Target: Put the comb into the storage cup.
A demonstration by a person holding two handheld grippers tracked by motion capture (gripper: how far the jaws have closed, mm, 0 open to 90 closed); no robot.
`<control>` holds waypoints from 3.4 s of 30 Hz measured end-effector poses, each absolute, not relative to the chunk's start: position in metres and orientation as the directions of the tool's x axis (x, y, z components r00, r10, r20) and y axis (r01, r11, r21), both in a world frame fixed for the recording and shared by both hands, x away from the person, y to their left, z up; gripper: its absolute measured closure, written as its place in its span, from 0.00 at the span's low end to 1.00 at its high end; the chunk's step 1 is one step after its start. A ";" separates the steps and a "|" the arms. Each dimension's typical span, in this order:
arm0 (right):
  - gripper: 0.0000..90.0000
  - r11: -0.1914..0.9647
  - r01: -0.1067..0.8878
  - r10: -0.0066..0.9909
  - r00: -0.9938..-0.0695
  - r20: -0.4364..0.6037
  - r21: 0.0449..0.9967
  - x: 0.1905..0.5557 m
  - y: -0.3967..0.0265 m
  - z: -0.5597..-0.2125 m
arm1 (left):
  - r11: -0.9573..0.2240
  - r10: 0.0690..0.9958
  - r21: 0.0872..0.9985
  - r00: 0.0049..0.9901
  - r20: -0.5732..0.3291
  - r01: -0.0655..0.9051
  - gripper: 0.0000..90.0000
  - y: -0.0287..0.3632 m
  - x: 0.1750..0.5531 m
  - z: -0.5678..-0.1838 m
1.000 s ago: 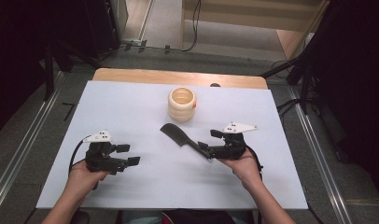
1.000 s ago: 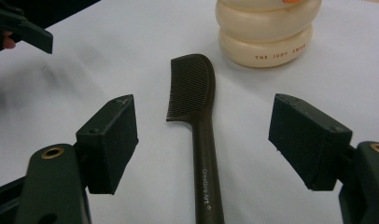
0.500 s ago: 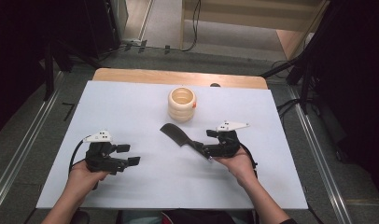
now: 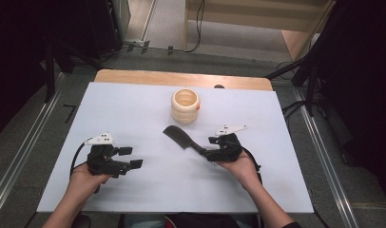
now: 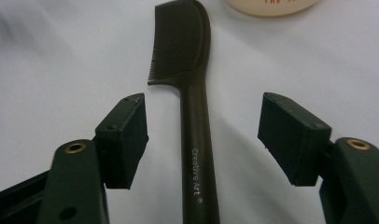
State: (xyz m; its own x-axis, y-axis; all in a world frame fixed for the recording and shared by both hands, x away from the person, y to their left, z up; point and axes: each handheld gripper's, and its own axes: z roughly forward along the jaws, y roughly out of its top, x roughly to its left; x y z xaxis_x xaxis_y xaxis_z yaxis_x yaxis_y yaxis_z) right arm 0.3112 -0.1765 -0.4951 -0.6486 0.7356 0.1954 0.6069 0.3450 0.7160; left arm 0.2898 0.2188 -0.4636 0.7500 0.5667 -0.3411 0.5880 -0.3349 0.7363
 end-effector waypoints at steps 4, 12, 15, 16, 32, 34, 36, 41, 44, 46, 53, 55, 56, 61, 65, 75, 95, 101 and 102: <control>0.37 0.365 0.615 0.733 -0.653 0.191 0.699 0.311 -0.175 -0.499 | -0.335 0.567 0.737 0.750 -0.340 0.587 0.27 0.219 0.290 -0.464; 0.45 0.401 0.623 0.730 -0.660 0.178 0.672 0.310 -0.173 -0.505 | -0.335 0.567 0.737 0.751 -0.340 0.587 0.27 0.219 0.290 -0.464; 0.51 0.413 0.632 0.730 -0.660 0.176 0.656 0.310 -0.172 -0.507 | -0.335 0.567 0.737 0.750 -0.340 0.587 0.27 0.219 0.290 -0.464; 0.53 0.419 0.634 0.730 -0.661 0.174 0.650 0.310 -0.172 -0.507 | -0.335 0.567 0.737 0.751 -0.340 0.587 0.27 0.219 0.290 -0.464; 0.76 0.485 0.610 0.728 -0.679 0.099 0.627 0.303 -0.167 -0.508 | -0.336 0.568 0.737 0.750 -0.339 0.587 0.27 0.219 0.290 -0.464; 0.77 0.488 0.610 0.728 -0.679 0.094 0.624 0.303 -0.167 -0.508 | -0.339 0.566 0.735 0.751 -0.339 0.587 0.27 0.219 0.290 -0.464; 0.77 0.489 0.610 0.729 -0.679 0.093 0.623 0.303 -0.167 -0.508 | -0.339 0.569 0.735 0.750 -0.337 0.588 0.27 0.219 0.290 -0.464; 0.78 0.458 0.621 0.734 -0.668 0.123 0.636 0.303 -0.170 -0.511 | -0.340 0.566 0.735 0.751 -0.339 0.587 0.27 0.218 0.290 -0.464; 0.78 0.449 0.612 0.739 -0.664 0.116 0.651 0.301 -0.170 -0.512 | -0.342 0.567 0.734 0.752 -0.336 0.587 0.27 0.217 0.290 -0.464; 0.78 0.447 0.606 0.739 -0.665 0.110 0.658 0.299 -0.170 -0.513 | -0.341 0.567 0.734 0.752 -0.337 0.587 0.27 0.217 0.290 -0.463; 0.78 0.439 0.604 0.733 -0.669 0.124 0.665 0.300 -0.172 -0.513 | -0.333 0.570 0.734 0.747 -0.344 0.592 0.27 0.218 0.291 -0.463; 0.78 0.426 0.607 0.732 -0.667 0.138 0.671 0.302 -0.173 -0.513 | -0.331 0.569 0.733 0.745 -0.347 0.594 0.27 0.219 0.291 -0.463; 0.78 0.415 0.610 0.731 -0.665 0.151 0.675 0.302 -0.173 -0.512 | -0.331 0.568 0.733 0.746 -0.349 0.595 0.27 0.219 0.291 -0.464; 0.78 0.397 0.574 0.715 -0.683 0.152 0.716 0.300 -0.172 -0.504 | -0.328 0.570 0.732 0.743 -0.350 0.597 0.27 0.219 0.291 -0.464; 0.78 0.356 0.569 0.714 -0.677 0.178 0.741 0.298 -0.173 -0.497 | -0.328 0.571 0.730 0.742 -0.352 0.599 0.27 0.219 0.291 -0.464; 0.78 0.274 0.545 0.726 -0.658 0.201 0.792 0.294 -0.176 -0.486 | -0.325 0.575 0.728 0.737 -0.356 0.604 0.27 0.218 0.292 -0.464; 0.78 0.201 0.515 0.750 -0.629 0.208 0.833 0.288 -0.171 -0.476 | -0.247 0.596 0.692 0.669 -0.444 0.678 0.27 0.210 0.300 -0.458; 0.78 0.209 0.517 0.753 -0.627 0.200 0.830 0.287 -0.166 -0.474 | -0.223 0.600 0.667 0.639 -0.481 0.711 0.27 0.204 0.303 -0.455; 0.78 0.208 0.515 0.754 -0.626 0.199 0.831 0.287 -0.165 -0.474 | -0.218 0.605 0.667 0.635 -0.481 0.713 0.27 0.203 0.303 -0.455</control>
State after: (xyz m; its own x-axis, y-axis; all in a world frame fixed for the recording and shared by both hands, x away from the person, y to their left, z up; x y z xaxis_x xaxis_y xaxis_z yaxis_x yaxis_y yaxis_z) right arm 0.2870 -0.1648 -0.4739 -0.6257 0.7542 0.1992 0.5152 0.2079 0.8314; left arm 0.3031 0.2027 -0.4546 0.6345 0.6051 -0.4809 0.7129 -0.2177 0.6667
